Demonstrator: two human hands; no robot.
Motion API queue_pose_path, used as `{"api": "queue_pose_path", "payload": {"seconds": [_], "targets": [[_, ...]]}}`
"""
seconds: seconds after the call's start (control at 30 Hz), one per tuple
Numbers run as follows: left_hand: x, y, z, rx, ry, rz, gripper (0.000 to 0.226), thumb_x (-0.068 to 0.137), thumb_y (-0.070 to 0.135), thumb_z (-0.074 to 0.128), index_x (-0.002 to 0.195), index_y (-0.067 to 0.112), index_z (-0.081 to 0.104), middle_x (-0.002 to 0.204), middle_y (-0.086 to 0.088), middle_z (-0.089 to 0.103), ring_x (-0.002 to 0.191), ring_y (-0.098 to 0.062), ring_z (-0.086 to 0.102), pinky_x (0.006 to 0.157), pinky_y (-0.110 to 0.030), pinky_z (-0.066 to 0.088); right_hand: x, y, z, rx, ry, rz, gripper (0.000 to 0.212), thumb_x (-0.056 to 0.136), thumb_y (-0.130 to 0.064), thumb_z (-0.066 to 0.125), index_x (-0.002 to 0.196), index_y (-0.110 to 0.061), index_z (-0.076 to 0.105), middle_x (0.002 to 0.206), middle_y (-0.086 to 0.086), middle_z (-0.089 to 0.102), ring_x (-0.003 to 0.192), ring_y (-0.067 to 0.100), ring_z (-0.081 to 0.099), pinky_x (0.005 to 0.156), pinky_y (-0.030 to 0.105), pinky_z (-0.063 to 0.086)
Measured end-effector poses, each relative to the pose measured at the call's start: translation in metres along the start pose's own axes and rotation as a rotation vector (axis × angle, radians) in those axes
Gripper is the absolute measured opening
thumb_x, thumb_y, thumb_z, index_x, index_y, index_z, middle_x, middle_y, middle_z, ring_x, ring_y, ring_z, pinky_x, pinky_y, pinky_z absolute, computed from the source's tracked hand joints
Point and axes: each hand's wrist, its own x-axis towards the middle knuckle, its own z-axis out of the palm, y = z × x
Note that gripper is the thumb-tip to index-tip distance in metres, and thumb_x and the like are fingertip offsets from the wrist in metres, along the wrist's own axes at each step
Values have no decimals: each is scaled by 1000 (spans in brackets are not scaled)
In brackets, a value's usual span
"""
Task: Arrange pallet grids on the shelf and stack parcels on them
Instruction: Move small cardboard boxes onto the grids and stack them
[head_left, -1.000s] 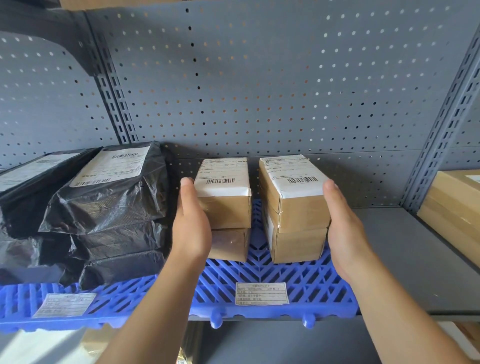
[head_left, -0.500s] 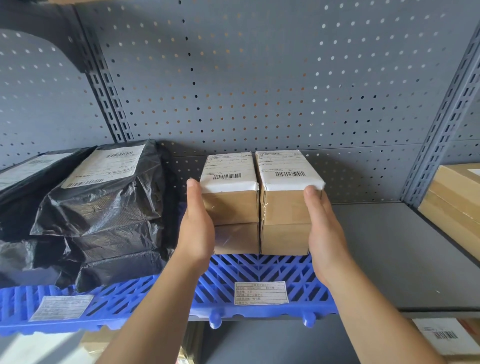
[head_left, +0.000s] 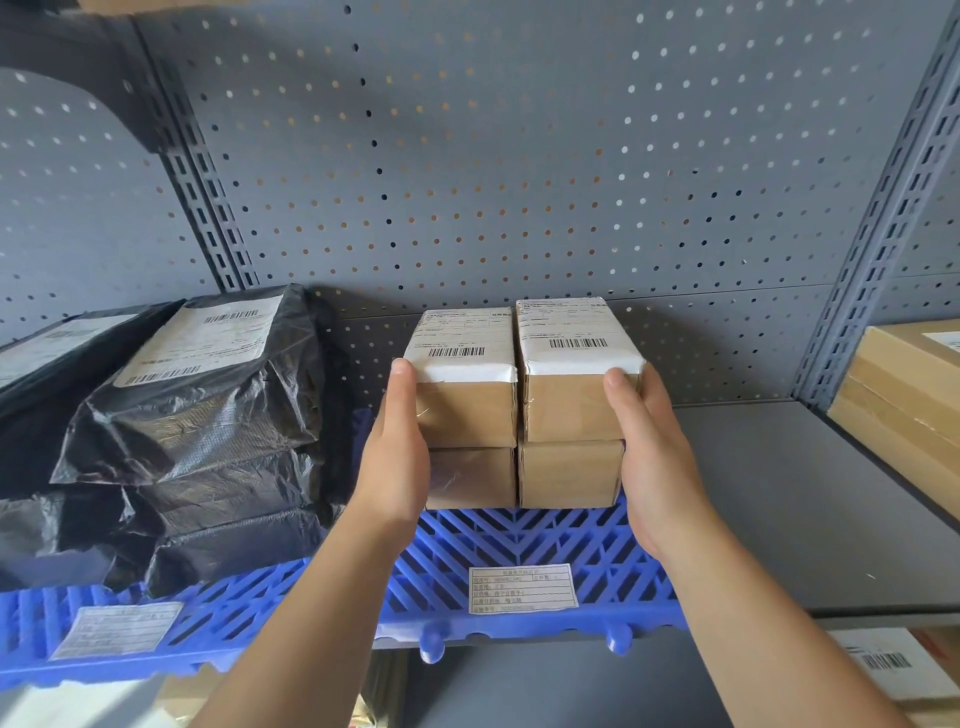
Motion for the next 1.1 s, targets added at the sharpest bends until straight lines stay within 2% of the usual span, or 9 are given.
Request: {"api": "queue_pose_path", "payload": {"seconds": [0.13,0.3,0.37,0.43,0.47,0.7,0.87,1.0,1.1], "targets": [[3,-1,-1,25,31,1,72,97,72,26,151,29,45,145,8,50,123,-10,50,64,-13,36,-1,-1,2,4,10,-23,46,91,-56,53,136,-45,52,130,-22,63,123,-1,56,112,40,39],[5,-2,-3,25,56,0,67,100,68,27,152,28,44,141,9,49,125,-11,45,47,0,38,-1,1,6,-11,16,-17,44,91,-55,52,134,-48,52,128,-25,63,120,-5,56,109,36,39],[6,-5,-4,23,57,15,68,99,69,28,151,29,44,142,10,48,129,-12,45,68,-3,46,-2,2,7,-5,30,-10,36,94,-52,52,130,-53,52,125,-29,63,115,-10,57,105,33,40],[8,-9,-5,27,60,30,71,96,73,29,152,31,43,149,10,47,135,-13,43,102,-24,41,-2,3,9,-6,37,1,28,98,-49,51,124,-59,52,122,-33,63,112,-14,56,102,31,39],[8,-10,-5,21,62,30,71,96,74,29,152,33,43,149,11,46,136,-13,42,106,-30,37,-2,4,9,-9,35,3,28,98,-49,51,124,-60,52,123,-33,63,113,-14,56,103,32,39],[4,-6,-3,-69,15,-15,50,96,71,35,135,45,53,135,14,55,125,-12,51,68,-20,42,-5,6,11,-33,42,23,33,91,-56,49,123,-63,49,121,-36,62,113,-16,54,111,34,36],[6,-8,-7,-83,-10,7,39,96,69,40,125,49,58,126,20,60,121,-9,55,73,-23,45,-5,1,11,-27,38,13,27,100,-43,50,124,-55,53,123,-31,64,116,-11,56,112,34,36],[5,-11,-9,-58,-10,94,42,95,68,42,131,53,56,128,28,59,126,0,51,93,-28,44,-8,0,13,-35,43,-3,48,89,-50,53,137,-50,49,132,-25,61,126,-3,53,116,42,34],[2,-12,-10,-76,-9,105,54,94,67,44,143,46,49,136,21,56,125,1,50,81,-14,49,-14,1,12,-54,61,-19,53,85,-53,54,138,-48,50,133,-23,61,127,1,53,115,45,35]]}}
